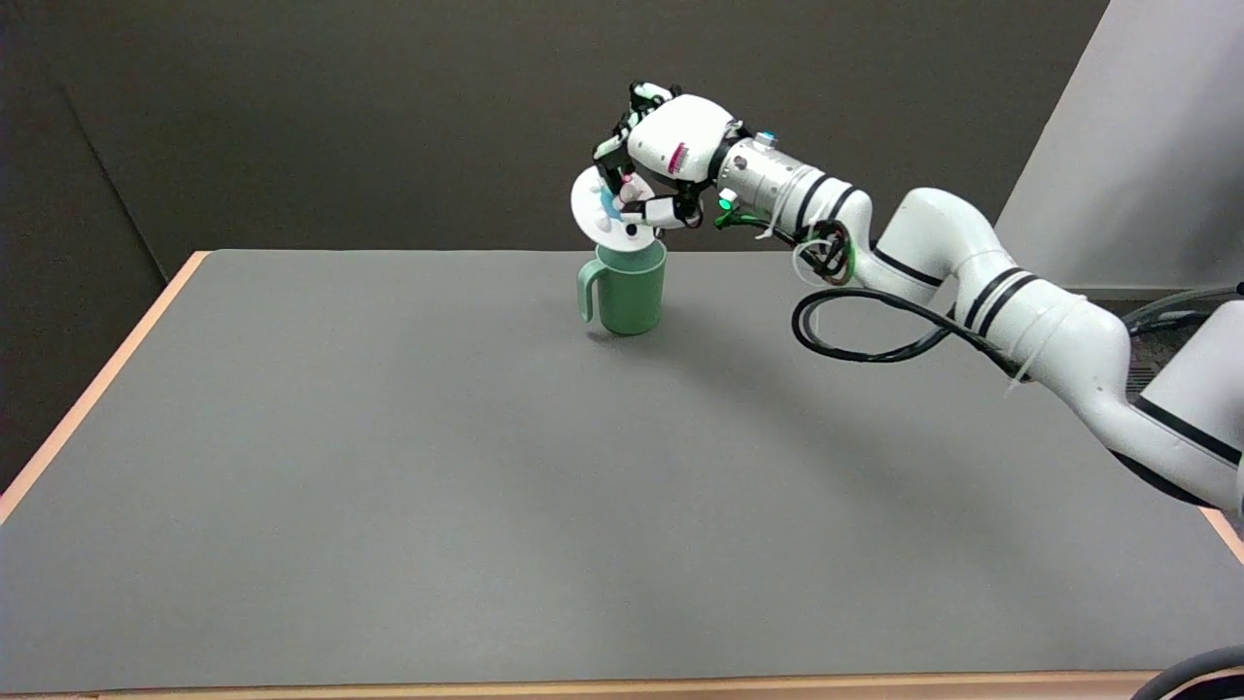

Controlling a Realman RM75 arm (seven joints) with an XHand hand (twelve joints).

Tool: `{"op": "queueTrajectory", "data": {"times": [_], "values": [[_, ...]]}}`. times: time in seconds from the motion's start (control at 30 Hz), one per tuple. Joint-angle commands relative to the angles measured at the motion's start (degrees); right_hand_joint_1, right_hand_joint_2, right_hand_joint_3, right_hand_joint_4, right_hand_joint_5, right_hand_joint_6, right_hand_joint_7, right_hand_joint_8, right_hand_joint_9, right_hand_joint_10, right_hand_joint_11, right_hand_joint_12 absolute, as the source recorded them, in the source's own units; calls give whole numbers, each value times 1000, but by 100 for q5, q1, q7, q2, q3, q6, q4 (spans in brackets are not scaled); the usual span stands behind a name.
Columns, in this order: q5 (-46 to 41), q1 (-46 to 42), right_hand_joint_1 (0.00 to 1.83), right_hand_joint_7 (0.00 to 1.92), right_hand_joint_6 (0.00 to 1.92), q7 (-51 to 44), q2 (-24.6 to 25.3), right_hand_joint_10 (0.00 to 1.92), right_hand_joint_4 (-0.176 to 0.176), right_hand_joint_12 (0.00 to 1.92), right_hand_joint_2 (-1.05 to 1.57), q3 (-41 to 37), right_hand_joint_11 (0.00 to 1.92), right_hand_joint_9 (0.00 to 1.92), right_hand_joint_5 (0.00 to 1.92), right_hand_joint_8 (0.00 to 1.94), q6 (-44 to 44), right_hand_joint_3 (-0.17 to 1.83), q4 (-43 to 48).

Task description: Place the white cup lid onto the cup.

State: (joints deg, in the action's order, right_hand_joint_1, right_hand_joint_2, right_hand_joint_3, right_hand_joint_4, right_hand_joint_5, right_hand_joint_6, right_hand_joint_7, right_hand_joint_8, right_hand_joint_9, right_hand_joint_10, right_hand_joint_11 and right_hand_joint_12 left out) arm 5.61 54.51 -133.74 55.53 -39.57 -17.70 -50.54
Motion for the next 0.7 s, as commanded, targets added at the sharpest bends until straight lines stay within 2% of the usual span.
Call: {"op": "queueTrajectory", "data": {"times": [0.03, 0.1, 0.23, 0.7], "values": [[522, 471, 795, 738, 574, 221, 331, 754, 105, 1404, 823, 450, 91, 609, 658, 518, 960, 620, 34], [522, 495, 771, 781, 608, 488, 348, 735, 117, 1412, 820, 411, 231, 692, 664, 527, 1072, 613, 51], [538, 573, 752, 807, 658, 765, 385, 751, 131, 1414, 811, 403, 333, 750, 673, 563, 1141, 610, 107], [505, 534, 752, 813, 692, 789, 130, 787, 135, 1435, 805, 156, 372, 759, 667, 588, 1061, 608, 122]]}}
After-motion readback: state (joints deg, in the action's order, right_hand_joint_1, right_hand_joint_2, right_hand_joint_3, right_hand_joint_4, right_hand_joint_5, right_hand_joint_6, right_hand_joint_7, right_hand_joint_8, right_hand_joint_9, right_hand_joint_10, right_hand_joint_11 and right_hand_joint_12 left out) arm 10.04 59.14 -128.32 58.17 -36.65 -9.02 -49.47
